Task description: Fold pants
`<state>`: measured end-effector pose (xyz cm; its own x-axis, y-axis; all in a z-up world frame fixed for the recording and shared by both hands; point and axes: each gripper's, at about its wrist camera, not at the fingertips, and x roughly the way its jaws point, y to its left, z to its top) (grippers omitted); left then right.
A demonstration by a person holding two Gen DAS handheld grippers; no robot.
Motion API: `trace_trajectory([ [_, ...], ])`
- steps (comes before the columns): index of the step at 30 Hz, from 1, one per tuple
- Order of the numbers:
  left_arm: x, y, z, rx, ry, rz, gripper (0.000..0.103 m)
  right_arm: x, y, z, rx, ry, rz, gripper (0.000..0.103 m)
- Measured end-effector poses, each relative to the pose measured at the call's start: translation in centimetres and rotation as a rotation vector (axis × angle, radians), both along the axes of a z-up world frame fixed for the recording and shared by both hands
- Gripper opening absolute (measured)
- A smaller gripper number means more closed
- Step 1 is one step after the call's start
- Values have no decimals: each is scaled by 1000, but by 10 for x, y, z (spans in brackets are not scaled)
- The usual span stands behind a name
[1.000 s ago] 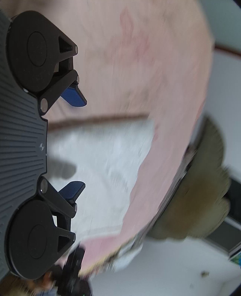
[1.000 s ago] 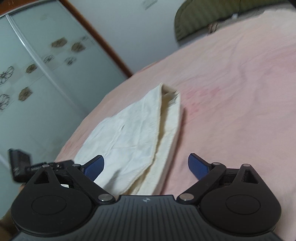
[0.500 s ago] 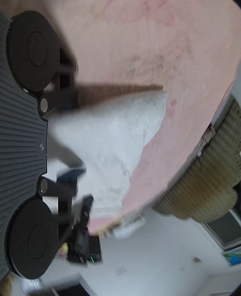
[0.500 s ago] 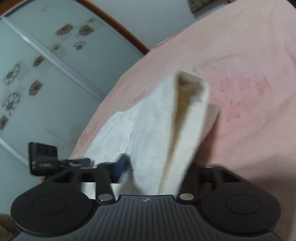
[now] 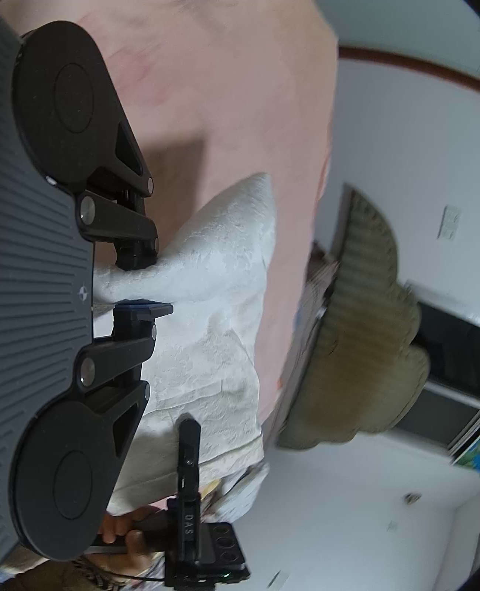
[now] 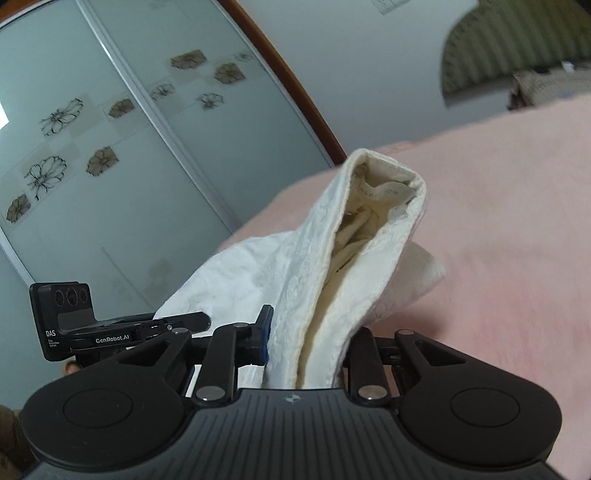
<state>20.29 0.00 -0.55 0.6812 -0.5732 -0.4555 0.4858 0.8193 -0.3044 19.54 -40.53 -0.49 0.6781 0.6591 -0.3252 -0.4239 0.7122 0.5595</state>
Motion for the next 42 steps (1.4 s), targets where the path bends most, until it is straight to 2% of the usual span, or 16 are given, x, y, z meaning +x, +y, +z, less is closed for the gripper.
trace_trajectory([
  [4, 36, 3, 11, 64, -14, 58, 16, 52, 16, -3, -6, 1, -18, 23],
  [6, 61, 7, 5, 97, 79, 90, 20, 78, 20, -19, -4, 88, -46, 29],
  [8, 81, 6, -12, 147, 201, 130, 27, 95, 20, -42, -22, 224, -104, 41],
  [10, 83, 11, -22, 171, 238, 182, 46, 91, 19, -52, -60, 255, -154, 45],
  [12, 70, 22, -18, 129, 232, 210, 44, 72, 12, -48, -47, 228, -192, 49],
  [14, 53, 28, -10, 134, 208, 235, 44, 50, 9, -32, -142, 174, -300, 53],
  [16, 35, 31, -4, 157, 161, 248, 58, 22, 15, -12, -259, 72, -374, 53],
  [18, 29, 25, -3, 225, 124, 258, 73, -1, 28, 3, -312, -22, -354, 53],
  [20, 28, 14, -8, 337, 92, 271, 75, -17, 40, 8, -285, -59, -250, 52],
  [22, 22, 12, -11, 376, 66, 299, 75, -19, 51, 6, -252, -27, -181, 51],
  [24, 11, 11, -3, 361, 39, 337, 74, -25, 57, 2, -254, 8, -237, 51],
  [26, -7, 8, 7, 354, -20, 357, 74, -39, 42, 1, -159, 27, -299, 53],
  [29, -35, -20, 13, 413, -141, 291, 75, -56, 15, -8, 128, 74, -263, 53],
  [31, -51, -46, 13, 483, -227, 197, 75, -60, 8, -16, 252, 125, -212, 53],
  [36, -80, -108, -1, 589, -383, -6, 76, -67, 8, -23, 242, 195, -228, 53],
  [42, -81, -156, -26, 652, -429, -134, 65, -58, -6, -42, 329, 228, -250, 53],
])
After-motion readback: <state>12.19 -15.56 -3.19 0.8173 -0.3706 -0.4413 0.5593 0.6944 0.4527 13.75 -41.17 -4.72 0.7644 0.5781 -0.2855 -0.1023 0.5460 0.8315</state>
